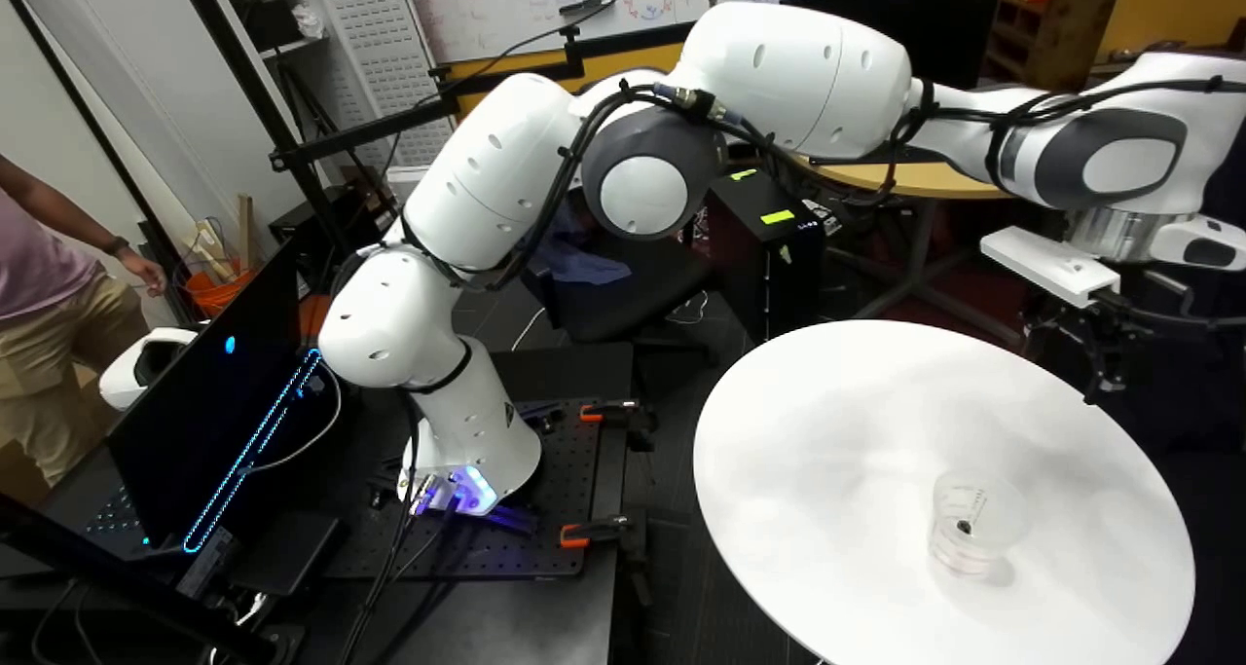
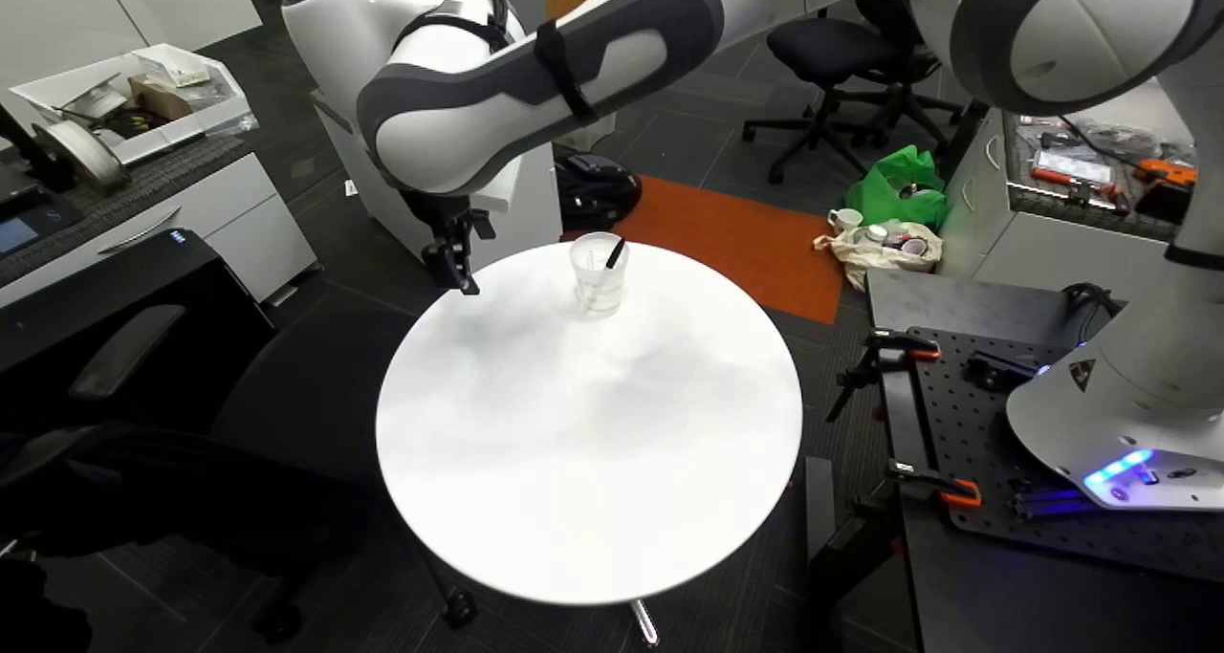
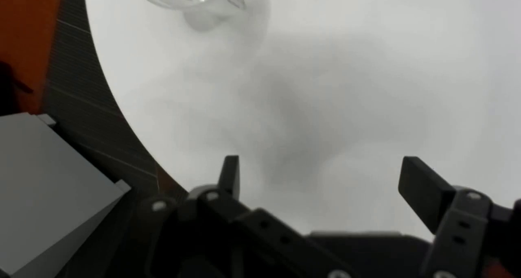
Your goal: Move the cup to the right, place the pen inside the cup
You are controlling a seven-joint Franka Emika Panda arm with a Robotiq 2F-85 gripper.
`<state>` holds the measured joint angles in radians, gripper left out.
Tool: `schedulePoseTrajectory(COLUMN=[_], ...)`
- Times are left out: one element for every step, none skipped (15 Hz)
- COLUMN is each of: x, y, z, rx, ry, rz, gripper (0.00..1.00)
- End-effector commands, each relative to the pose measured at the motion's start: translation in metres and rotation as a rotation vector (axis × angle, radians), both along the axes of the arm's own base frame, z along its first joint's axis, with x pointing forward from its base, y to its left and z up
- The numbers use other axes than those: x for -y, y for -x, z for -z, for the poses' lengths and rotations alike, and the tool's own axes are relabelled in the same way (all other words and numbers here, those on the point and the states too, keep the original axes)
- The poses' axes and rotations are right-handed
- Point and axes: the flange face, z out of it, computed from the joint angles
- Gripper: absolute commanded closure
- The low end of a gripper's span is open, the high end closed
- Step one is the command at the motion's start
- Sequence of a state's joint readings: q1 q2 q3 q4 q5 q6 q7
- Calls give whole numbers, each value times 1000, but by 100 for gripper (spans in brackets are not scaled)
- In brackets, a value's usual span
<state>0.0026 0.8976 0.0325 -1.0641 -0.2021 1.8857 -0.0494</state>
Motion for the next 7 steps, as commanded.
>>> schedulePoseTrajectory(x=[0, 0, 0, 0, 0, 0, 0], y=[0, 1, 2, 3, 3, 4, 4], z=[1, 2, 2, 1, 0, -1, -1], rx=[21, 28, 28, 28, 29, 29, 28], ry=[-12, -17, -19, -19, -20, -19, -19], rz=[1, 3, 5, 7, 9, 10, 11], gripper=[0, 0, 0, 0, 0, 0, 0])
